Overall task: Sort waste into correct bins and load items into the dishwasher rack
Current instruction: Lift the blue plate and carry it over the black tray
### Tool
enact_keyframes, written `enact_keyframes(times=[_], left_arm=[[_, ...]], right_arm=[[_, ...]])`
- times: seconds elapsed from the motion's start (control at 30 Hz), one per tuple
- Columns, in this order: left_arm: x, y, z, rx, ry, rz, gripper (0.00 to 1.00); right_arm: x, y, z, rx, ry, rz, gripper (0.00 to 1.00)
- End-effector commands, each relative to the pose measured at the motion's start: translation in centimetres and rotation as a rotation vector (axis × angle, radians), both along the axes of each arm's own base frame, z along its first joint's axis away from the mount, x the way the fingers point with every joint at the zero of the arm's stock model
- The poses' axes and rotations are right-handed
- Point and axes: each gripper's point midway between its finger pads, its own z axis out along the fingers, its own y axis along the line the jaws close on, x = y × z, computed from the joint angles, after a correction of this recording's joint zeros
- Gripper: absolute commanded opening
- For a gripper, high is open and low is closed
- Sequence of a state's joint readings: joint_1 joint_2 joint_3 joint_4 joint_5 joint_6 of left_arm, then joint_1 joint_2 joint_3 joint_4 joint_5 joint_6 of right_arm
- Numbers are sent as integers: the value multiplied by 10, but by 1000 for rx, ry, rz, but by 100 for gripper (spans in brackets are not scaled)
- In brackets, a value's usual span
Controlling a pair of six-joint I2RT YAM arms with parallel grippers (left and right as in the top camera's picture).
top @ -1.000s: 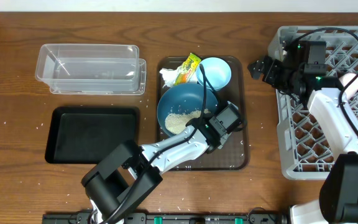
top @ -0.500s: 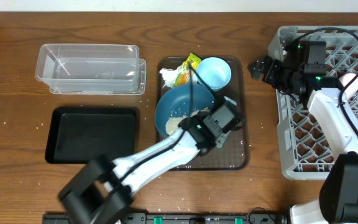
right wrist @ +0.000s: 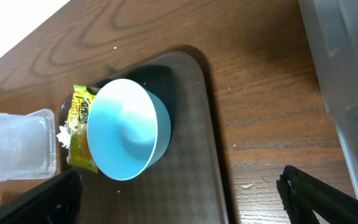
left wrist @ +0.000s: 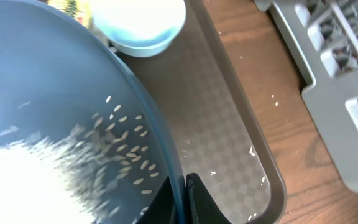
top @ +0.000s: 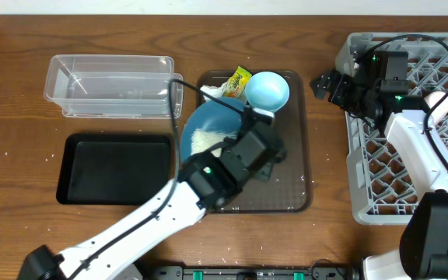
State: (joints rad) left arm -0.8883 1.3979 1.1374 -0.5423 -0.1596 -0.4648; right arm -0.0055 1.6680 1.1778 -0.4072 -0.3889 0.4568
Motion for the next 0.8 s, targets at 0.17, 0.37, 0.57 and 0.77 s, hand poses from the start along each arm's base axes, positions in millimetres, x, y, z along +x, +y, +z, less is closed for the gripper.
enact_keyframes(times=[0.17, 0.37, 0.57, 0.77], left_arm=[[23, 48, 12, -55, 42, 182, 6], [39, 77, 5, -166, 172, 240, 6], [52, 102, 9, -297, 250, 253, 6], [57, 126, 11, -449, 327, 251, 6]], right_arm=[[1, 1, 6, 7, -12, -2, 99], [1, 1, 6, 7, -12, -2, 99], [1, 1, 6, 6, -12, -3, 99], [1, 1, 6, 7, -11, -2, 99]])
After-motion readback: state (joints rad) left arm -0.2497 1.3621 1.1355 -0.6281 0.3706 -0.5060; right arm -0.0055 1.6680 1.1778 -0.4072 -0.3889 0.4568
